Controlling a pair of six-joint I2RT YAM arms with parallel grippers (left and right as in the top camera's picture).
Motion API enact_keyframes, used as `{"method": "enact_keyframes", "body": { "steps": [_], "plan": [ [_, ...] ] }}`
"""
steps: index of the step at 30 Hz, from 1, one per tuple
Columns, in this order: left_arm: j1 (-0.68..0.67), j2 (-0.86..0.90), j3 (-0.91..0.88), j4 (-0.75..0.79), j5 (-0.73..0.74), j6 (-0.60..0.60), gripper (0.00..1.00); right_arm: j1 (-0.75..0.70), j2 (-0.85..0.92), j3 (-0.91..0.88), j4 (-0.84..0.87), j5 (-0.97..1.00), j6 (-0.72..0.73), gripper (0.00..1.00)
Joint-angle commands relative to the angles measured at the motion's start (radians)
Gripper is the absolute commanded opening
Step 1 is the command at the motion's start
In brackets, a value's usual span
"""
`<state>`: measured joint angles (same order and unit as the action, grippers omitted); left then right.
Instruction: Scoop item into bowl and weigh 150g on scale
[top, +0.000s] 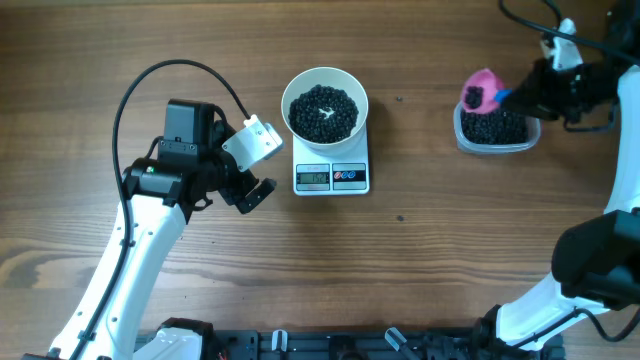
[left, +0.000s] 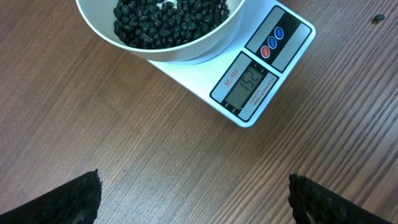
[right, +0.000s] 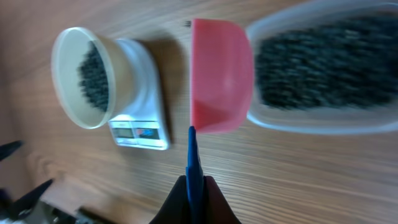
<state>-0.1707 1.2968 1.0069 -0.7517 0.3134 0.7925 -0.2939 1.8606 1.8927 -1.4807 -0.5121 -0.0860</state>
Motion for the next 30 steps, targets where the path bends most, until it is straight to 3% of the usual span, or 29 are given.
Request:
{"method": "enact_keyframes", "body": {
  "steps": [1,8,16,19,25,30],
  "plan": [
    [0.005,0.001,-0.008,0.002,0.019,0.016,1.0,0.01,-0.026,0.02,-0.023,0.188,0.054,0.04],
    [0.005,0.001,-0.008,0.002,0.019,0.016,1.0,0.053,-0.025,0.019,-0.023,0.418,0.171,0.05],
    [0.005,0.001,-0.008,0.002,0.019,0.016,1.0,0.348,-0.003,0.016,-0.035,0.904,0.354,0.04],
    [0.005,0.001,-0.008,0.002,0.019,0.016,1.0,0.403,0.01,0.016,-0.069,0.985,0.375,0.04],
    [0.005,0.001,-0.008,0.002,0.019,0.016,1.0,0.408,0.013,0.017,-0.031,0.906,0.372,0.04],
    [0.005,0.001,-0.008,0.002,0.019,0.016,1.0,0.408,0.013,0.056,0.081,0.561,0.292,0.04]
  ]
}}
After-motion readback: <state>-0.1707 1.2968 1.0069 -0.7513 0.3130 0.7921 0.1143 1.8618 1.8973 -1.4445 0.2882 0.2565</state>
